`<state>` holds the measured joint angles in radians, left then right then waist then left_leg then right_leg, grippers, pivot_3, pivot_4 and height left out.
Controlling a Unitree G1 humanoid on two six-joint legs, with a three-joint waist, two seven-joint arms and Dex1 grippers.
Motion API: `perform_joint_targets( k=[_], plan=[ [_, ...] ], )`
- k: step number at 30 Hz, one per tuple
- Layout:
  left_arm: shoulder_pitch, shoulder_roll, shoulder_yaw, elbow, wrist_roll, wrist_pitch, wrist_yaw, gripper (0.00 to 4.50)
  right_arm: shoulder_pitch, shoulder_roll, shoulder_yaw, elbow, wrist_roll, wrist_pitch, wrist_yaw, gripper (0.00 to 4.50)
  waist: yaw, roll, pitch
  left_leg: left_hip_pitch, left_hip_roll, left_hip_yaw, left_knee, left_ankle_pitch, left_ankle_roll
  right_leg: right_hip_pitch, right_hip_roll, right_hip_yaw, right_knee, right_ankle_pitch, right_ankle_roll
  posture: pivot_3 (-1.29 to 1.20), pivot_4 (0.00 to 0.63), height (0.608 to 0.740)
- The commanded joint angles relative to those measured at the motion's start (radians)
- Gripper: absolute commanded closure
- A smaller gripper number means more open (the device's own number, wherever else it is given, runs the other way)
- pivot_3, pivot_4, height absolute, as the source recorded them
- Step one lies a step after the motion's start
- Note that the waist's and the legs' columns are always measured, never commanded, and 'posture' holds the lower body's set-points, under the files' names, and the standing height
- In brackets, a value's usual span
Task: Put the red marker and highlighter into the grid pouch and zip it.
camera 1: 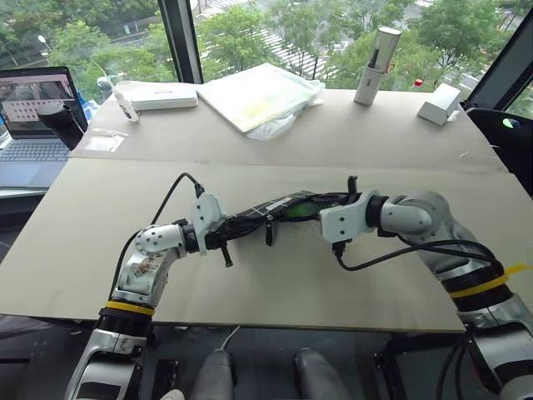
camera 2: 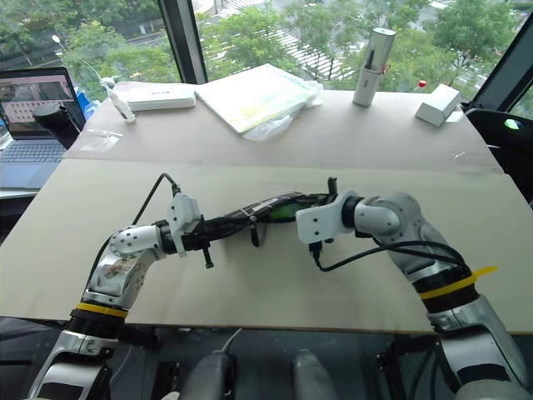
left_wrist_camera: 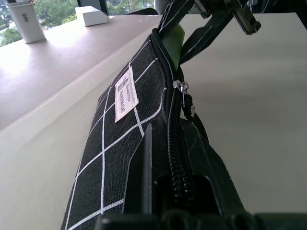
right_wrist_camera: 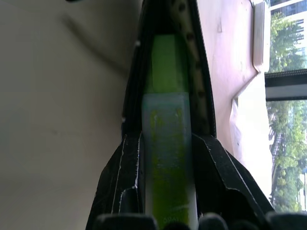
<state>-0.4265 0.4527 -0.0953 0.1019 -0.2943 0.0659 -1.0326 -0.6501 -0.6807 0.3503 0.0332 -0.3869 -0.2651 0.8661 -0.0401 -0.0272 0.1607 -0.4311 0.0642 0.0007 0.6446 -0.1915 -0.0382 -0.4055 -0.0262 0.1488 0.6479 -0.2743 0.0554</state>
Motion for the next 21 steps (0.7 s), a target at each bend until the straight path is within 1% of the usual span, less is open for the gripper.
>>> perform_joint_targets(
  k=[1,3,5,8,9,10,12,15,17,20,21],
  plan=[
    [-0.018,-0.002,0.006,-0.024,-0.006,-0.016,-0.001,4.5,-0.036,0.062,0.037,-0.007,-0.019,-0.019,-0.017,3.51,0.0,0.0,0.0,0.0,0.0,0.0,0.0,0.0,0.0,0.0,0.0,0.0,0.0,0.0,0.0,0.0,0.15,0.738],
    [-0.017,-0.003,0.007,-0.026,-0.006,-0.015,0.0,4.5,-0.04,0.102,0.052,-0.006,-0.013,-0.012,-0.015,3.51,0.003,0.0,0.0,0.0,0.0,0.0,0.0,0.0,0.0,0.0,0.0,0.0,0.0,0.0,0.0,0.0,0.15,0.738],
    [-0.015,-0.002,0.008,-0.029,-0.006,-0.014,0.001,4.5,-0.039,0.125,0.041,0.0,-0.006,0.006,-0.018,2.49,0.005,0.0,0.0,0.0,0.0,0.0,0.0,0.0,0.0,0.0,0.0,0.0,0.0,0.0,0.0,0.0,0.15,0.738],
    [-0.01,0.0,0.01,-0.034,-0.007,-0.013,0.003,4.5,-0.04,0.132,0.012,0.011,0.003,0.033,-0.013,1.62,0.005,0.0,0.0,0.0,0.0,0.0,0.001,0.0,0.0,0.0,0.0,0.0,0.001,0.0,0.0,0.0,0.15,0.738],
    [-0.007,0.001,0.011,-0.037,-0.008,-0.012,0.004,4.5,-0.046,0.128,0.001,0.021,-0.006,0.029,-0.026,1.28,0.005,0.0,0.0,0.0,0.0,0.0,0.001,0.0,0.0,0.0,0.0,0.0,0.001,0.0,0.0,0.0,0.15,0.738],
    [-0.005,0.002,0.011,-0.038,-0.008,-0.012,0.004,4.5,-0.05,0.126,-0.007,0.028,-0.013,0.026,-0.036,0.83,0.005,0.0,0.0,0.0,0.0,0.0,0.001,0.0,0.0,0.0,0.0,0.0,0.001,0.0,0.0,0.0,0.15,0.738],
    [0.003,0.004,0.013,-0.041,-0.008,-0.013,0.006,4.5,-0.062,0.098,-0.04,0.057,-0.005,0.019,-0.049,0.22,0.004,0.0,0.0,0.0,0.0,0.0,0.001,0.0,-0.001,0.0,0.0,0.0,0.001,0.0,0.0,0.0,0.15,0.738],
    [0.009,0.005,0.013,-0.04,-0.006,-0.016,0.01,4.5,-0.05,0.065,-0.171,0.081,0.169,0.061,-0.031,0.22,0.007,0.0,0.0,0.0,0.0,0.0,0.001,0.0,-0.001,0.001,0.0,-0.001,0.001,0.0,0.0,0.0,0.15,0.738],
    [0.009,0.007,0.01,-0.036,-0.002,-0.02,0.01,4.5,-0.035,0.039,-0.224,0.084,0.259,0.101,0.004,0.22,0.01,0.0,0.0,0.0,0.0,0.0,0.001,0.0,-0.001,0.001,-0.001,0.0,0.001,0.0,0.0,0.0,0.15,0.738],
    [0.007,0.009,0.009,-0.029,0.001,-0.025,0.008,4.5,0.005,0.011,-0.33,0.032,0.468,0.32,0.103,0.22,0.012,0.0,0.0,0.001,0.0,0.0,0.001,0.0,-0.001,0.002,-0.001,0.0,0.0,0.0,0.0,0.0,0.15,0.738],
    [0.006,0.009,0.008,-0.025,0.002,-0.026,0.007,4.5,0.025,-0.007,-0.374,0.006,0.559,0.433,0.143,0.22,0.012,0.0,0.0,0.001,0.0,-0.001,0.001,0.0,-0.001,0.002,0.0,-0.001,0.0,0.0,0.0,0.0,0.15,0.738]
  ],
)
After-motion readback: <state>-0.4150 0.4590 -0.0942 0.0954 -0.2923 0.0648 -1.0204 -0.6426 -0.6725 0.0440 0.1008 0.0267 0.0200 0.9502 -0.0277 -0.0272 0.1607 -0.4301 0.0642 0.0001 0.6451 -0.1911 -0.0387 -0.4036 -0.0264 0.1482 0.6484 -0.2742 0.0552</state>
